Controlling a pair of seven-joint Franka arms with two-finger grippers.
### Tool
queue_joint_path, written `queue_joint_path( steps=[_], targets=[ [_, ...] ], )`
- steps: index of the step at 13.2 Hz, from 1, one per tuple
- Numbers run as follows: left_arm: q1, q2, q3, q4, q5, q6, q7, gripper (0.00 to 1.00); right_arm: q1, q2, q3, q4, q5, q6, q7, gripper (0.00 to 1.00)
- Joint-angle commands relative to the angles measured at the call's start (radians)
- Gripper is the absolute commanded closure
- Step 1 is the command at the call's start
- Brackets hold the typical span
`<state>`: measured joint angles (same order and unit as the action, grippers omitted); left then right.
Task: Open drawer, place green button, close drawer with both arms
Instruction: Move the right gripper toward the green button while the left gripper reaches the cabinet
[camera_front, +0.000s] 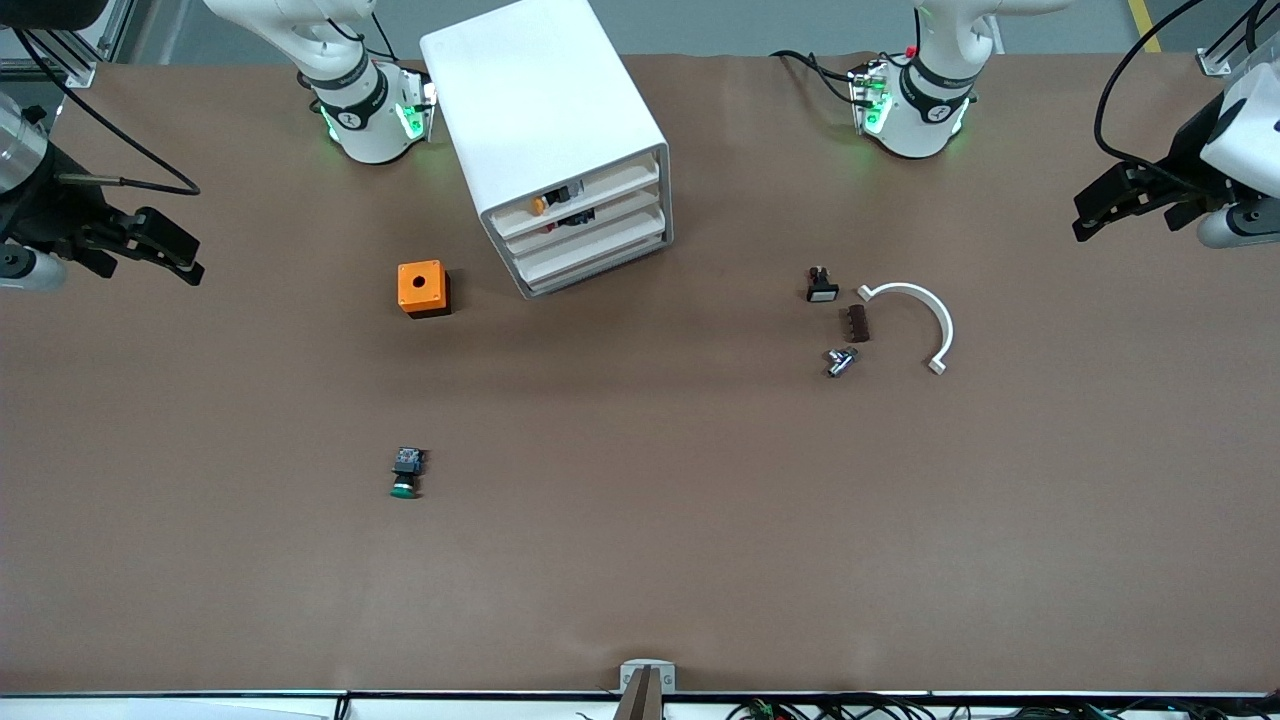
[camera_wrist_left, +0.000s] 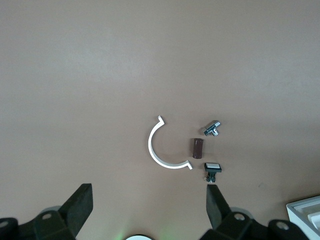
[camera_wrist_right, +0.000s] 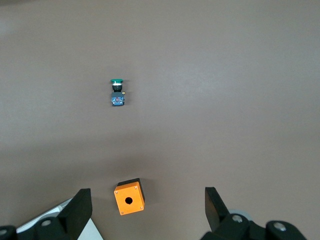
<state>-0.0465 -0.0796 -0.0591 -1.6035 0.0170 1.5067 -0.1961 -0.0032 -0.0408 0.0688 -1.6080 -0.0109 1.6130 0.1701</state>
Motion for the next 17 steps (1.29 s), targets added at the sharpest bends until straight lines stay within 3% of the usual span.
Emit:
queue_joint_path(
  steps=[1, 6, 9, 17],
  targets=[
    [0.007, 0.011, -0.001, 0.019, 0.0, -0.011, 0.015, 0.0, 0.003, -0.002, 0.002, 0.007, -0.017, -0.01, 0.005, 0.0],
    [-0.001, 0.061, -0.001, 0.03, -0.002, -0.005, 0.01, 0.0, 0.002, -0.001, 0.002, 0.007, -0.017, -0.002, 0.006, 0.0],
    [-0.013, 0.17, -0.007, 0.085, 0.004, 0.012, 0.017, 0.0, -0.003, -0.002, 0.0, -0.003, -0.011, -0.001, 0.006, 0.0],
    [-0.091, 0.43, -0.027, 0.085, 0.001, 0.175, -0.155, 0.0, 0.026, 0.058, 0.003, 0.007, 0.006, 0.119, -0.008, 0.0]
  ],
)
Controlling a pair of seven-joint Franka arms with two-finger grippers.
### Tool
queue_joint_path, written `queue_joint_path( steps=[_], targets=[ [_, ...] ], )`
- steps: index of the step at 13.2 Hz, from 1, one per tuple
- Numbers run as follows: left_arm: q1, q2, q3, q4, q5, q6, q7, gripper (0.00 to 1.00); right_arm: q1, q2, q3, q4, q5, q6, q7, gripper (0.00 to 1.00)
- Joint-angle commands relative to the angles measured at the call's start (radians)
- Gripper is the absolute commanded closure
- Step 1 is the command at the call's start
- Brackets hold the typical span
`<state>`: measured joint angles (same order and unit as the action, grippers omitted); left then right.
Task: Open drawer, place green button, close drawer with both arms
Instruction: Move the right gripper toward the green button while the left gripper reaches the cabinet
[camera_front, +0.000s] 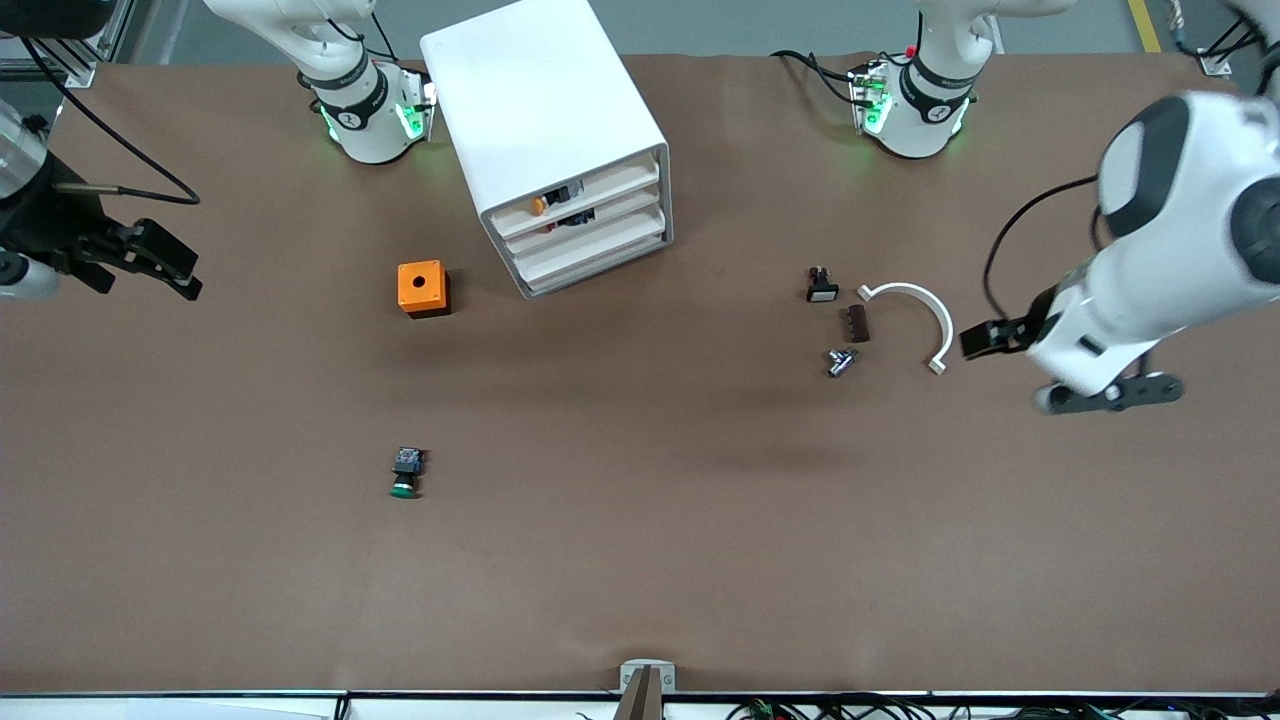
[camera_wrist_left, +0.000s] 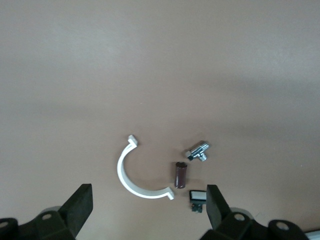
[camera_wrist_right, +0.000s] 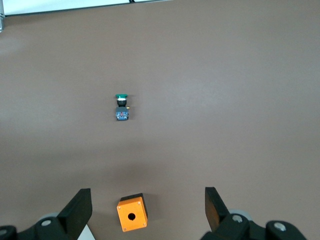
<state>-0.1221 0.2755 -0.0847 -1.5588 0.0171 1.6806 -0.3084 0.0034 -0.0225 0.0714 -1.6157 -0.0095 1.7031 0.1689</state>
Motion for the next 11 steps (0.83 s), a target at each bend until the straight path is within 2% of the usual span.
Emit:
queue_joint_path(
  steps=[1, 3, 7, 11],
  targets=[
    [-0.03, 0.118, -0.003, 0.06, 0.0, 0.005, -0.052, 0.0, 0.023, 0.065, 0.002, 0.016, 0.019, 0.044, -0.025, 0.0],
    [-0.095, 0.207, 0.0, 0.12, 0.0, 0.01, -0.104, 0.0, 0.027, 0.122, 0.002, 0.016, 0.078, 0.052, -0.103, 0.0],
    [-0.204, 0.326, -0.001, 0.137, -0.077, 0.074, -0.412, 0.0, 0.062, 0.263, 0.001, 0.022, 0.078, 0.151, -0.092, 0.0],
    [-0.332, 0.412, -0.001, 0.147, -0.201, 0.139, -0.697, 0.0, 0.101, 0.418, 0.002, 0.016, 0.079, 0.298, 0.101, 0.0]
  ],
)
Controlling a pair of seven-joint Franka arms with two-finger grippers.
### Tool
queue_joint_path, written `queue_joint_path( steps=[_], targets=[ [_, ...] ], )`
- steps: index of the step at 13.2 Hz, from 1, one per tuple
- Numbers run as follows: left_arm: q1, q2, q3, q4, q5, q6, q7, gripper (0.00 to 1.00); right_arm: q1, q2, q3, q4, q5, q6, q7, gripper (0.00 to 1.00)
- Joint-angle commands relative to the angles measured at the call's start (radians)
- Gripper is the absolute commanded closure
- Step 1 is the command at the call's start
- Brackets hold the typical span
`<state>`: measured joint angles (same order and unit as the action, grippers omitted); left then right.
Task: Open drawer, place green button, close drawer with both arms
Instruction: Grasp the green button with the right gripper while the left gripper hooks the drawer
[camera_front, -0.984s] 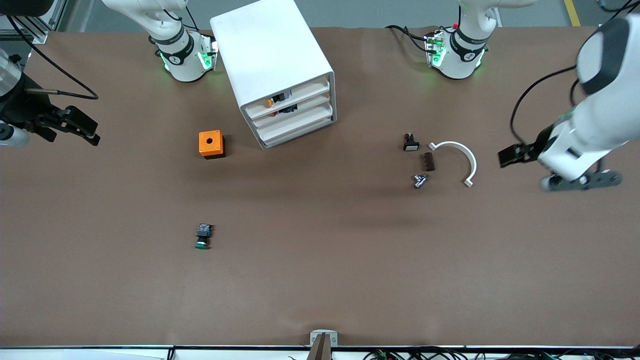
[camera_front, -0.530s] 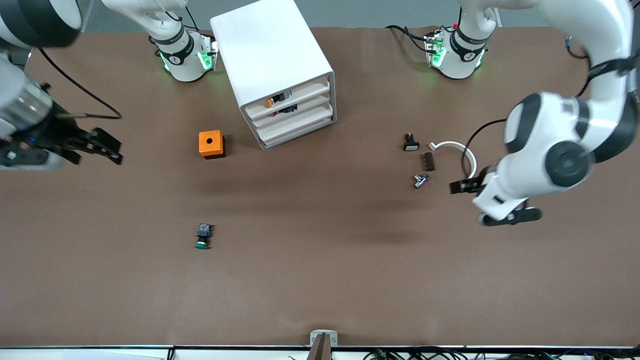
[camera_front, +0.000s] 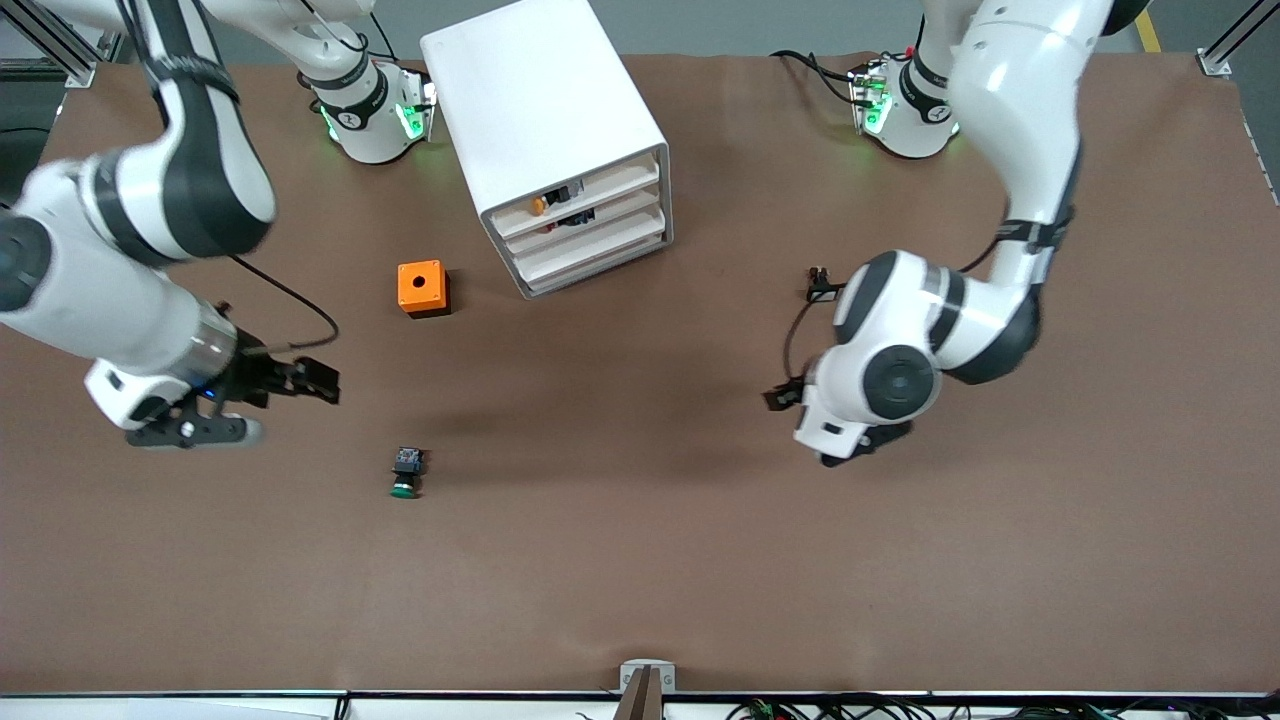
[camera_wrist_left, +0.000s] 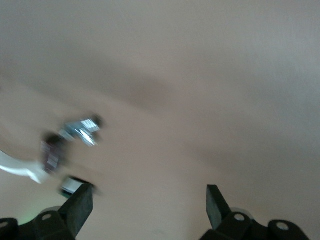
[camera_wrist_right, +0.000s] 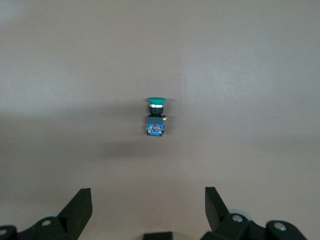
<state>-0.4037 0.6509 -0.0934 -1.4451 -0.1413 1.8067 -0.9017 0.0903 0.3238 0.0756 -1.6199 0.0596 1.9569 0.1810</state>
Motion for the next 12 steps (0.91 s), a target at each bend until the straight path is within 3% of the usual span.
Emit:
queue_joint_path(
  steps=[1, 7, 11, 12],
  targets=[
    [-0.09, 0.05, 0.007, 0.034, -0.061, 0.038, -0.197, 0.0, 0.023, 0.115, -0.002, 0.018, 0.003, 0.077, 0.124, 0.0],
    [-0.239, 0.137, 0.007, 0.032, -0.306, 0.184, -0.762, 0.0, 0.037, 0.329, -0.007, 0.009, 0.0, 0.292, 0.233, 0.0],
    [-0.26, 0.145, 0.006, 0.023, -0.467, 0.178, -1.009, 0.0, 0.037, 0.376, -0.007, -0.015, 0.0, 0.35, 0.232, 0.01],
    [-0.262, 0.157, 0.006, 0.022, -0.533, 0.174, -1.069, 0.0, 0.037, 0.379, -0.008, -0.017, -0.001, 0.35, 0.232, 0.07]
  ],
)
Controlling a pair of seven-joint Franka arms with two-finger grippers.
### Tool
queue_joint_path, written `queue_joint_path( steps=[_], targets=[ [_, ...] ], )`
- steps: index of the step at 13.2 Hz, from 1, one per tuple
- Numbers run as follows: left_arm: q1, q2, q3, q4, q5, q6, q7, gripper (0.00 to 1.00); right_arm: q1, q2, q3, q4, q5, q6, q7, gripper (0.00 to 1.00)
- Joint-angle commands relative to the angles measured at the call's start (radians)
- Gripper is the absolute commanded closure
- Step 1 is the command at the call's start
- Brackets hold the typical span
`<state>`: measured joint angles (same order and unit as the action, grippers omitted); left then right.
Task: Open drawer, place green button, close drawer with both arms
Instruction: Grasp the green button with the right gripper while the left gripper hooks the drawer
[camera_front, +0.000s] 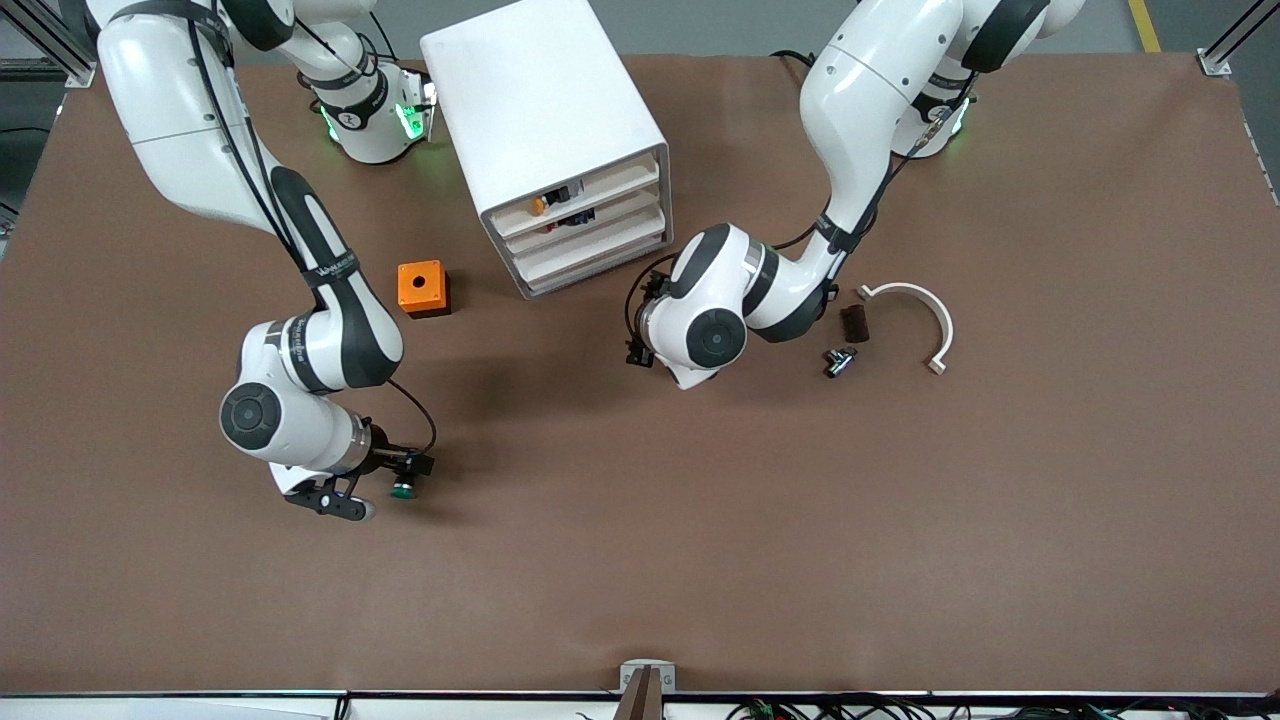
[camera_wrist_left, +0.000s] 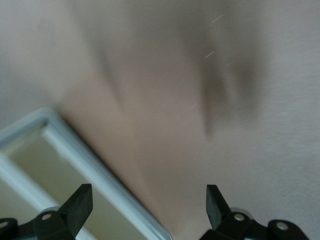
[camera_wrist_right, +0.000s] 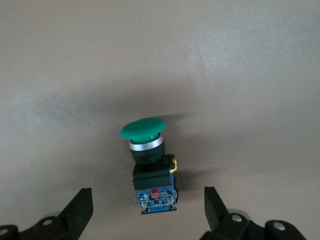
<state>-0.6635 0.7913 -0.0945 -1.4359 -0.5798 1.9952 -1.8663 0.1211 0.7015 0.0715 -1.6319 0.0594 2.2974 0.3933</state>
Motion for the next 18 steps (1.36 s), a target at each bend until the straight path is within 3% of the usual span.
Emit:
queue_joint_path(
  steps=[1, 6, 9, 11, 14, 15, 17, 18],
  targets=[
    [-0.01, 0.026, 0.007, 0.012, -0.139, -0.025, -0.149, 0.0, 0.006, 0.003, -0.004, -0.006, -0.001, 0.007, 0.018, 0.16],
    [-0.013, 0.042, 0.005, -0.024, -0.26, -0.205, -0.281, 0.01, 0.011, 0.007, -0.004, -0.016, -0.001, 0.005, 0.018, 0.71],
    [-0.018, 0.058, 0.005, -0.023, -0.336, -0.283, -0.344, 0.11, -0.001, 0.006, -0.004, -0.011, -0.001, 0.005, 0.016, 0.96],
    [-0.019, 0.068, 0.005, -0.023, -0.339, -0.308, -0.346, 0.27, -0.005, 0.0, -0.004, -0.006, -0.001, 0.004, -0.002, 0.99],
    [-0.021, 0.086, 0.005, -0.02, -0.347, -0.309, -0.341, 0.4, 0.009, -0.025, -0.004, 0.021, -0.001, -0.027, -0.021, 1.0],
    [-0.022, 0.088, 0.005, -0.02, -0.354, -0.309, -0.34, 0.51, 0.011, -0.039, -0.004, 0.039, 0.0, -0.071, 0.013, 1.0],
    [-0.034, 0.088, 0.005, -0.017, -0.356, -0.309, -0.336, 0.89, 0.023, -0.043, -0.004, 0.13, -0.001, -0.23, 0.146, 1.0],
    [-0.03, 0.088, 0.005, -0.015, -0.353, -0.309, -0.336, 0.98, 0.032, -0.046, -0.004, 0.165, 0.0, -0.313, 0.21, 1.0]
  ],
)
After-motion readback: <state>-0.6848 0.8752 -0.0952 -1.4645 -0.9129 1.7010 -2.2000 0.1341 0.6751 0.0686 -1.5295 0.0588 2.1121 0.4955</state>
